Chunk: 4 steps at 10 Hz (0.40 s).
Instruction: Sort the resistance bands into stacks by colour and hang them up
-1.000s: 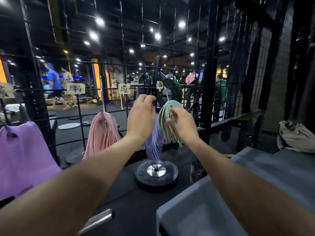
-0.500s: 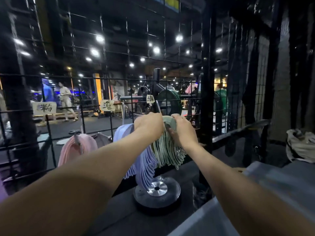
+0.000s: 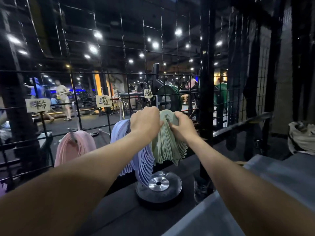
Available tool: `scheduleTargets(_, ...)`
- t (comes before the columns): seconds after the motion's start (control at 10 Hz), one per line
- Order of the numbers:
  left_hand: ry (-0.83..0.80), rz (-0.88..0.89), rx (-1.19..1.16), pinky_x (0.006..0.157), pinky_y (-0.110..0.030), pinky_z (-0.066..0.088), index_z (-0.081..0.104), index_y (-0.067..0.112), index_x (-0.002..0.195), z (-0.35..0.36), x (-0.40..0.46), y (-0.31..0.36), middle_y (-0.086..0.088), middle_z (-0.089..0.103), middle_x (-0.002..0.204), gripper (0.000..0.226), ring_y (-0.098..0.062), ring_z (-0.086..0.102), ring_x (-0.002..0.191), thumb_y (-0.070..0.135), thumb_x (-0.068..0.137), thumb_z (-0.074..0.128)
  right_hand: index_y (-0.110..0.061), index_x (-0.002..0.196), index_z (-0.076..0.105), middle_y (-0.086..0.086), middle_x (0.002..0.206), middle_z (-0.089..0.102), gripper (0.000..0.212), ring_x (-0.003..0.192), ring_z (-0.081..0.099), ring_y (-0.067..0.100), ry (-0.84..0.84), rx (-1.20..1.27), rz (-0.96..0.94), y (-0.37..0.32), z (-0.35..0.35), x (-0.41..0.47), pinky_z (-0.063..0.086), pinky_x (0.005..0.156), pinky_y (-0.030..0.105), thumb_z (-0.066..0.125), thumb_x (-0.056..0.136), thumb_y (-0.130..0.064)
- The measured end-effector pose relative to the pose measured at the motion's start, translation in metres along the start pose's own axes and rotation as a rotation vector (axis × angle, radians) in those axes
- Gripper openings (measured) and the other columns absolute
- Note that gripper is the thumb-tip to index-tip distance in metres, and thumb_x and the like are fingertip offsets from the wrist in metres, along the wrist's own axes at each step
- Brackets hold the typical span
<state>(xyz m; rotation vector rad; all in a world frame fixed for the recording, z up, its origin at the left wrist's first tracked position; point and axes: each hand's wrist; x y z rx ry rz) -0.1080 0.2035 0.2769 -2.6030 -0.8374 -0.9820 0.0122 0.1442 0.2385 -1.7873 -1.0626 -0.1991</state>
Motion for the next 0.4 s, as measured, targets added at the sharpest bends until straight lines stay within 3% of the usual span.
scheduleTargets(0.3, -0.032, 0.009, 0.015, 0.068, -0.033, 0.042, 0.057, 0.013, 0.102, -0.007, -0.004, 0.0, -0.006, 0.066, 0.097, 0.028, -0.03, 0.063, 0.09, 0.039, 0.091, 0.055, -0.014, 0.125, 0.051, 0.004, 0.115, 0.06, 0.041, 0.097, 0.055, 0.017, -0.036, 0.017, 0.022, -0.009, -0.01, -0.014, 0.045, 0.081, 0.031, 0.065, 0.087, -0.021)
scheduleTargets(0.4, 0.024, 0.022, 0.013, 0.067, -0.033, 0.042, 0.055, 0.013, 0.109, -0.011, -0.006, 0.0, -0.006, 0.065, 0.102, 0.032, -0.029, 0.063, 0.092, 0.04, 0.092, 0.053, -0.011, 0.134, 0.046, 0.005, 0.126, 0.055, 0.051, 0.11, 0.053, 0.017, 0.001, 0.032, 0.051, -0.01, -0.016, -0.019, 0.043, 0.093, 0.028, 0.065, 0.087, -0.015)
Point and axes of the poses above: each hand's wrist, its own x-axis towards the middle knuckle, its own z-axis out of the palm, y = z × x
